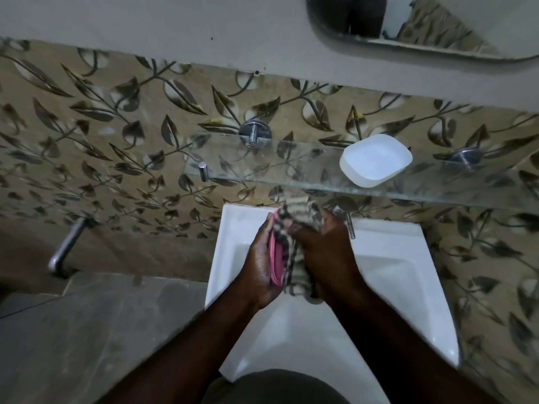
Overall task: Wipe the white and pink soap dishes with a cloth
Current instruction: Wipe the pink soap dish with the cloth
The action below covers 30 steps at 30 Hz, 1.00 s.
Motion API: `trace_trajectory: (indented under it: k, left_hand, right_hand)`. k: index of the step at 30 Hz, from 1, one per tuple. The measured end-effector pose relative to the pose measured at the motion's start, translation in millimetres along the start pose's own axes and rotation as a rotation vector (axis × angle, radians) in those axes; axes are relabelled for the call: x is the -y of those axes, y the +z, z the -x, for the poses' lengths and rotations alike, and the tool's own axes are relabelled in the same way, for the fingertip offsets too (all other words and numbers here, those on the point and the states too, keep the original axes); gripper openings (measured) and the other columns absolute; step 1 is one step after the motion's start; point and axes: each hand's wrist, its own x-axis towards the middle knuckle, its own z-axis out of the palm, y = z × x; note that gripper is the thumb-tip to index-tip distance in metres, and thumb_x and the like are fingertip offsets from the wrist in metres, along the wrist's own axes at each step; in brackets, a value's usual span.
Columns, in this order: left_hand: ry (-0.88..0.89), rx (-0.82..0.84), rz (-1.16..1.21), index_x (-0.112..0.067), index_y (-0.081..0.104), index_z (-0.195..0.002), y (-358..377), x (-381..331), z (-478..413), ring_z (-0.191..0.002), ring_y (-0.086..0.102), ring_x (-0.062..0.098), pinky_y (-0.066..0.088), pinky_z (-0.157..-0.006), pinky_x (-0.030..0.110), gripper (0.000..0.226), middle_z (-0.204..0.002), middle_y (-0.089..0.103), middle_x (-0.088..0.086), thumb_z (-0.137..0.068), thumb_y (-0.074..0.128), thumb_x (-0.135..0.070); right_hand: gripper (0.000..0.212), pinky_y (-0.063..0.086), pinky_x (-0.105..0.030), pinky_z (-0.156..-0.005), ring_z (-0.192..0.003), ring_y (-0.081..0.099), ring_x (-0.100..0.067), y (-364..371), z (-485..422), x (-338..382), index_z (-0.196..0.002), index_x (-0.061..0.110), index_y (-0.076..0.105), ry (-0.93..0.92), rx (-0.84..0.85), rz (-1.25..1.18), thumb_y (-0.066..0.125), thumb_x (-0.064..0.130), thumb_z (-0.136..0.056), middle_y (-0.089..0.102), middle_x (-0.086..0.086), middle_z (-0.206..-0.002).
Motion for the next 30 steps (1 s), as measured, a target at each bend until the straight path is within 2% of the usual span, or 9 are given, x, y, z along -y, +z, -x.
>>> trace_trajectory:
  k: [2, 5, 8, 12, 15, 18, 22, 26, 30]
  left_hand:
    - [-0.010, -0.001, -0.051, -0.017, 0.068, -0.121, 3, 3, -3, -0.095, 0.071, 0.023, 0.058, -0.072, 0.033, 0.063, -0.112, 0.072, 0.010, -0.089, 0.043, -0.066]
    - [-0.027, -0.054, -0.015, -0.006, 0.067, -0.120, -2, -3, -6, -0.104, 0.069, 0.029, 0.058, -0.082, 0.036, 0.086, -0.115, 0.070, 0.019, -0.081, 0.039, -0.077]
    - [-0.082, -0.077, 0.007, 0.005, 0.061, -0.120, -12, -10, -9, -0.081, 0.070, 0.029, 0.059, -0.071, 0.036, 0.098, -0.095, 0.069, 0.020, -0.074, 0.046, -0.081]
    - [-0.076, -0.113, -0.041, -0.003, 0.065, -0.123, -5, 0, -9, -0.102, 0.068, 0.029, 0.056, -0.089, 0.038, 0.075, -0.114, 0.069, 0.019, -0.083, 0.049, -0.065]
    - [-0.064, -0.101, -0.060, -0.014, 0.070, -0.118, 1, 10, -9, -0.094, 0.073, 0.023, 0.059, -0.071, 0.032, 0.063, -0.108, 0.074, 0.011, -0.089, 0.041, -0.063]
    - [-0.016, -0.126, -0.045, -0.009, 0.066, -0.122, -4, 7, -10, -0.097, 0.072, 0.025, 0.058, -0.073, 0.032, 0.067, -0.111, 0.072, 0.015, -0.088, 0.045, -0.062]
    - [0.017, -0.168, -0.050, -0.005, 0.076, -0.100, -9, -10, -13, -0.080, 0.072, 0.025, 0.059, -0.070, 0.032, 0.066, -0.095, 0.073, 0.018, -0.083, 0.051, -0.064]
    - [0.042, -0.160, -0.091, -0.011, 0.071, -0.116, 4, -3, -15, -0.104, 0.069, 0.027, 0.058, -0.077, 0.035, 0.063, -0.117, 0.070, 0.016, -0.091, 0.042, -0.062]
    - [0.066, -0.160, -0.161, -0.014, 0.069, -0.119, 7, -4, -12, -0.101, 0.070, 0.028, 0.058, -0.072, 0.035, 0.068, -0.116, 0.071, 0.015, -0.084, 0.043, -0.066]
  right_hand:
    - [0.018, 0.060, -0.045, -0.077, -0.087, 0.073, -0.034, 1, -4, 4, -0.102, 0.005, 0.069, -0.015, -0.034, -0.037, 0.069, 0.002, -0.084, 0.075, -0.016, -0.094]
    - [0.019, 0.060, -0.038, -0.073, -0.083, 0.073, -0.019, -12, 11, -7, -0.096, 0.018, 0.071, -0.049, 0.141, 0.239, 0.073, 0.007, -0.081, 0.076, -0.004, -0.089]
    - [0.019, 0.058, -0.031, -0.069, -0.077, 0.072, -0.015, -23, 23, -19, -0.088, 0.020, 0.071, -0.001, 0.303, 0.427, 0.074, 0.007, -0.076, 0.074, -0.004, -0.084]
    - [0.019, 0.060, -0.044, -0.074, -0.081, 0.073, -0.029, -17, 0, -14, -0.089, 0.008, 0.072, 0.036, 0.138, 0.163, 0.069, -0.004, -0.074, 0.075, -0.013, -0.086]
    - [0.016, 0.057, -0.051, -0.079, -0.084, 0.071, -0.037, -11, -18, -7, -0.097, 0.000, 0.067, 0.033, 0.002, -0.049, 0.067, -0.004, -0.082, 0.073, -0.019, -0.090]
    - [0.020, 0.059, -0.048, -0.079, -0.086, 0.073, -0.029, -15, -6, -17, -0.095, 0.013, 0.070, 0.002, 0.099, 0.092, 0.070, 0.000, -0.080, 0.075, -0.011, -0.091]
    - [0.023, 0.056, -0.033, -0.068, -0.076, 0.071, -0.018, -21, 7, -24, -0.091, 0.016, 0.071, 0.054, 0.329, 0.262, 0.069, -0.002, -0.077, 0.074, -0.006, -0.084]
    - [0.022, 0.060, -0.037, -0.069, -0.080, 0.074, -0.027, -16, -23, -1, -0.096, 0.008, 0.071, 0.039, 0.135, 0.095, 0.068, -0.005, -0.078, 0.076, -0.012, -0.087]
    - [0.017, 0.061, -0.043, -0.073, -0.084, 0.074, -0.031, -13, -21, 1, -0.099, 0.007, 0.069, 0.009, 0.113, 0.052, 0.069, 0.003, -0.083, 0.075, -0.015, -0.091]
